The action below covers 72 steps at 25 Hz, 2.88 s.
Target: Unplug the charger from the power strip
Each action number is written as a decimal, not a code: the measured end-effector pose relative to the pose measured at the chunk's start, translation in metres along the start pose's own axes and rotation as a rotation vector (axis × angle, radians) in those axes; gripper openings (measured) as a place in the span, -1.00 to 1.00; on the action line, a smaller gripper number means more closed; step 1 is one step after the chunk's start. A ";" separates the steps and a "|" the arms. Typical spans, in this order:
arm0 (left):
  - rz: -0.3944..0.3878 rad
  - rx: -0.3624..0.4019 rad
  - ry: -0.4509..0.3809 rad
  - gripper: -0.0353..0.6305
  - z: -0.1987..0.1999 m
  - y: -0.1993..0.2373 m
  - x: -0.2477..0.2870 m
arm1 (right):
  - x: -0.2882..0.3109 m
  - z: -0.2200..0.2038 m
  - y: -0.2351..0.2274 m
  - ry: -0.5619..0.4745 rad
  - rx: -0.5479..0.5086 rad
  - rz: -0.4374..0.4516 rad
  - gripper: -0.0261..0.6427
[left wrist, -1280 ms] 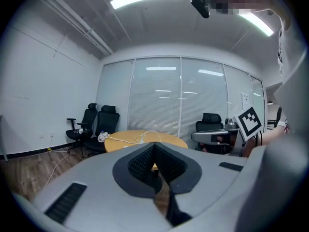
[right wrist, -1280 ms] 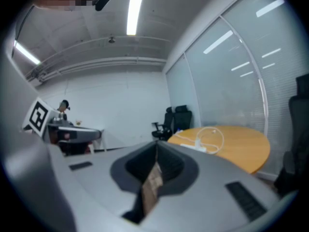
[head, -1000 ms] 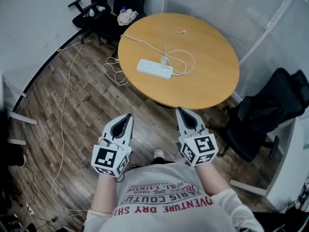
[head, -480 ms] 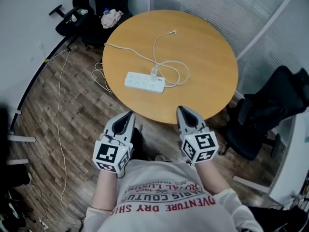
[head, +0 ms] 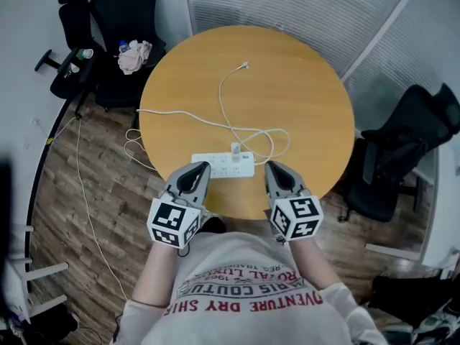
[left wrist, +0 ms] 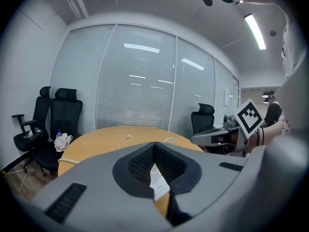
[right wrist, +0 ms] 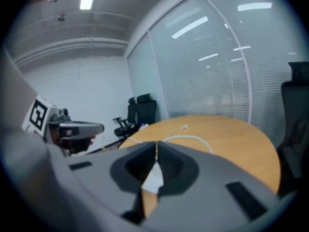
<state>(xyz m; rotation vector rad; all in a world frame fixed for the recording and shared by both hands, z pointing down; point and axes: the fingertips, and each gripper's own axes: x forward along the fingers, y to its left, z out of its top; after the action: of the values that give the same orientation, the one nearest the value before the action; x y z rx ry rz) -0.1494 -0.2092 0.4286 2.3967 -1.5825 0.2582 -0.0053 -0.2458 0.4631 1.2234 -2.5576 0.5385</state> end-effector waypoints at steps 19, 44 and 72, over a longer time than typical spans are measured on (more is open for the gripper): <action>-0.328 0.089 0.415 -0.79 -0.156 0.043 0.111 | 0.103 -0.118 -0.016 0.432 0.055 -0.178 -0.83; -0.345 0.037 0.611 -0.79 -0.202 0.048 0.125 | 0.162 -0.149 -0.006 0.589 0.043 -0.272 -0.44; -0.342 0.080 0.576 -0.79 -0.189 0.048 0.123 | 0.127 -0.059 0.014 0.344 -0.011 -0.230 -0.46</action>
<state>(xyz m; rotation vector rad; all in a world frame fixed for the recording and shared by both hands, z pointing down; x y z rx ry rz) -0.1470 -0.2760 0.6493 2.3028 -0.9101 0.8581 -0.0903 -0.3005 0.5610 1.2739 -2.1025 0.6202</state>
